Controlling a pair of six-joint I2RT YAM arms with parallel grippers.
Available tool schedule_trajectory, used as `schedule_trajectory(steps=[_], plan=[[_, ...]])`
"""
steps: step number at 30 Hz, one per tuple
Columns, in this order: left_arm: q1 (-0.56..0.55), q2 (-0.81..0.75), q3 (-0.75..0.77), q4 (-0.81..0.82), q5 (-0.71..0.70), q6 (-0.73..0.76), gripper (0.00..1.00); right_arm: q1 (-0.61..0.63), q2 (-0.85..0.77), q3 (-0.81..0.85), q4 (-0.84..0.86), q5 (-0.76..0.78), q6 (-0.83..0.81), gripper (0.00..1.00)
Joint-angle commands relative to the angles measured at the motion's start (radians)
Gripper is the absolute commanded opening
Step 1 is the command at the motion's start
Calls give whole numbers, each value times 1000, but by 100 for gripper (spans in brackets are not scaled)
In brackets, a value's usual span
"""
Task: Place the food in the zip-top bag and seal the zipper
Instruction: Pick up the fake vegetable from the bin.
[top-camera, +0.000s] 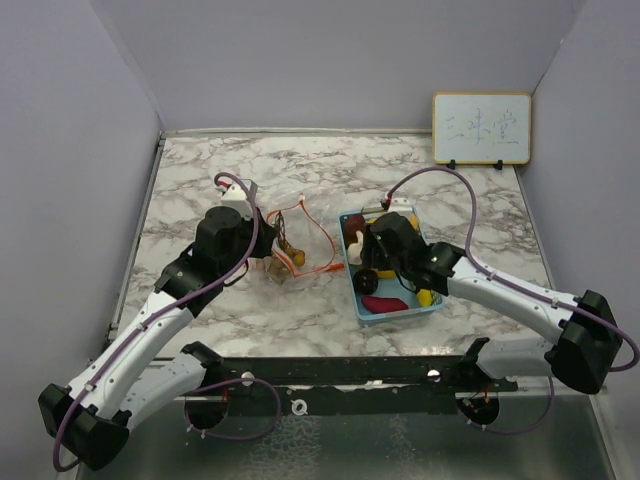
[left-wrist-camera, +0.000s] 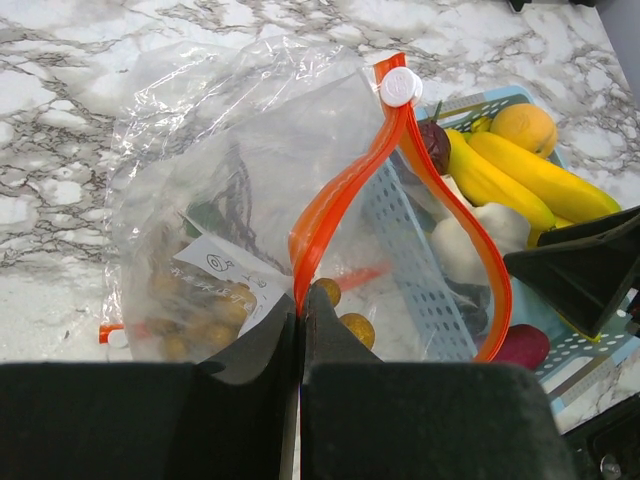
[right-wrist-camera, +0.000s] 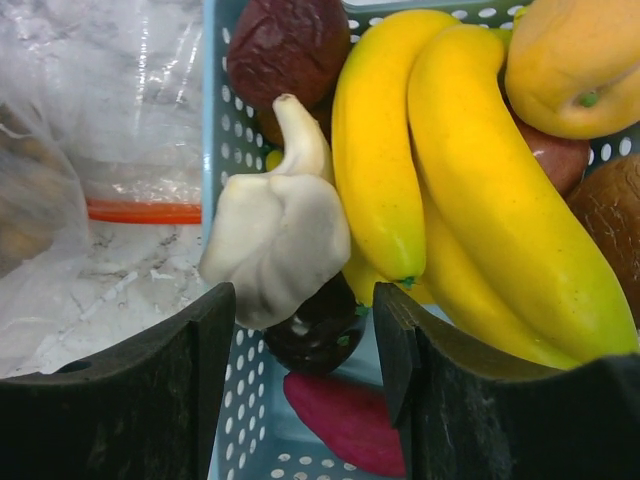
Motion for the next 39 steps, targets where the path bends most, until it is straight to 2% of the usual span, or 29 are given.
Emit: schedule_trajectory(steps=[1, 9, 13, 17, 20, 23, 24, 28, 34, 39], plan=[[1, -13, -14, 49, 3, 9, 0, -29, 8, -30, 74, -19, 58, 56], [1, -12, -33, 63, 12, 3, 0, -40, 41, -78, 221, -46, 60, 53], [0, -17, -32, 58, 12, 4, 0, -44, 91, -70, 242, -74, 56, 52], [1, -26, -42, 61, 9, 1, 0, -44, 122, -99, 291, -85, 49, 45], [1, -24, -45, 64, 15, -2, 0, -44, 115, -145, 356, -71, 42, 33], [1, -20, -46, 66, 18, -2, 0, -44, 88, -194, 421, -50, 30, 9], [1, -21, -46, 66, 18, -2, 0, -44, 74, -206, 433, -43, 30, 3], [1, -19, -46, 64, 14, -2, 0, -44, -13, -215, 422, -48, 4, 2], [1, -3, -44, 65, 16, -2, 0, -44, -208, -108, 268, -111, -109, 2], [1, 14, -43, 70, 11, -1, 0, -43, -332, -55, 284, -314, -254, 2]])
